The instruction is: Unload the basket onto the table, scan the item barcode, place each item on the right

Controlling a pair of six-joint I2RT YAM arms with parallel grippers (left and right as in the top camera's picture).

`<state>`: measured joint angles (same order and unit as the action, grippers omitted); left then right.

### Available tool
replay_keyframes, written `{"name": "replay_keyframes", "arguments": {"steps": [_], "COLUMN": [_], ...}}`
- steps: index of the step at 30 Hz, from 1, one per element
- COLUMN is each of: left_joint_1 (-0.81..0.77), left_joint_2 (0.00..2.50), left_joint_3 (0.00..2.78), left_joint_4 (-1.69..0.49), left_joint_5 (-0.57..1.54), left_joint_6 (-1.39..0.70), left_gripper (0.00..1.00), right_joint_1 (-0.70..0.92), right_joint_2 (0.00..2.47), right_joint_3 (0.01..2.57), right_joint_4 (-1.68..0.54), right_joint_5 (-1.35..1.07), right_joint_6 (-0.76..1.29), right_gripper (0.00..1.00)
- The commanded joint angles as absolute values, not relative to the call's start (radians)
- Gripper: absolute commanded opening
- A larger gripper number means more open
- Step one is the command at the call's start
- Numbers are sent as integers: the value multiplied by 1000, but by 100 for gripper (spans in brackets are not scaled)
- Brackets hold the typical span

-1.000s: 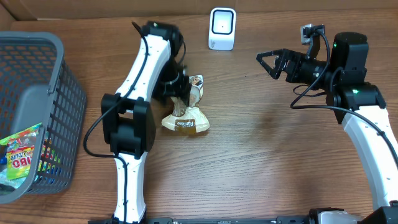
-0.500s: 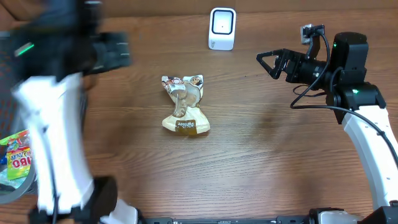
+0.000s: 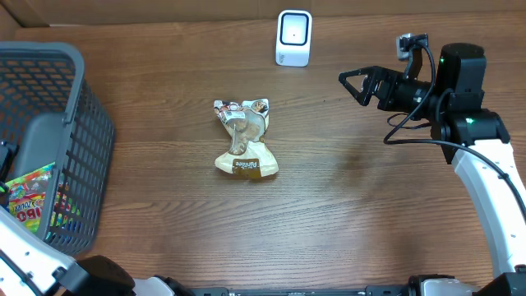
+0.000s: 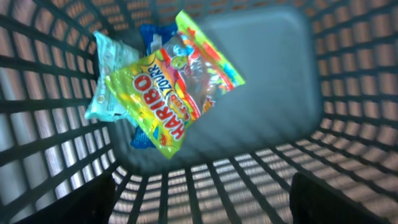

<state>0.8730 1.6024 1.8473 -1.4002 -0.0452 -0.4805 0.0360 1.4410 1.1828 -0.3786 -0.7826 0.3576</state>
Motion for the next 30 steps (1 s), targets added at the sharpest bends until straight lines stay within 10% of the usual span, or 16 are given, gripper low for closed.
{"name": "replay_keyframes", "arguments": {"steps": [1, 6, 22, 26, 30], "left_joint_1": [906, 908, 909, 909, 910], "left_joint_2": [1633, 1731, 2084, 2112, 2112], "left_joint_3": [1725, 1664, 1662, 1662, 1663], "left_joint_4": [-1328, -1261, -1184, -1184, -1186], "left_joint_5": [-4, -60, -167, -167, -167], "left_joint_6": [-503, -533, -539, -538, -538], "left_gripper": [85, 100, 99, 86, 21], "right_joint_1": [38, 38, 38, 38, 38], "right_joint_2": [1428, 1428, 1428, 1428, 1428], "right_joint_3": [1206, 1206, 1206, 1206, 1206], "right_joint_4": [-373, -373, -376, -376, -376], "right_joint_5": [-805, -805, -794, -794, -794], "right_joint_6": [344, 340, 332, 332, 333], "right_gripper": [100, 100, 100, 100, 100]}}
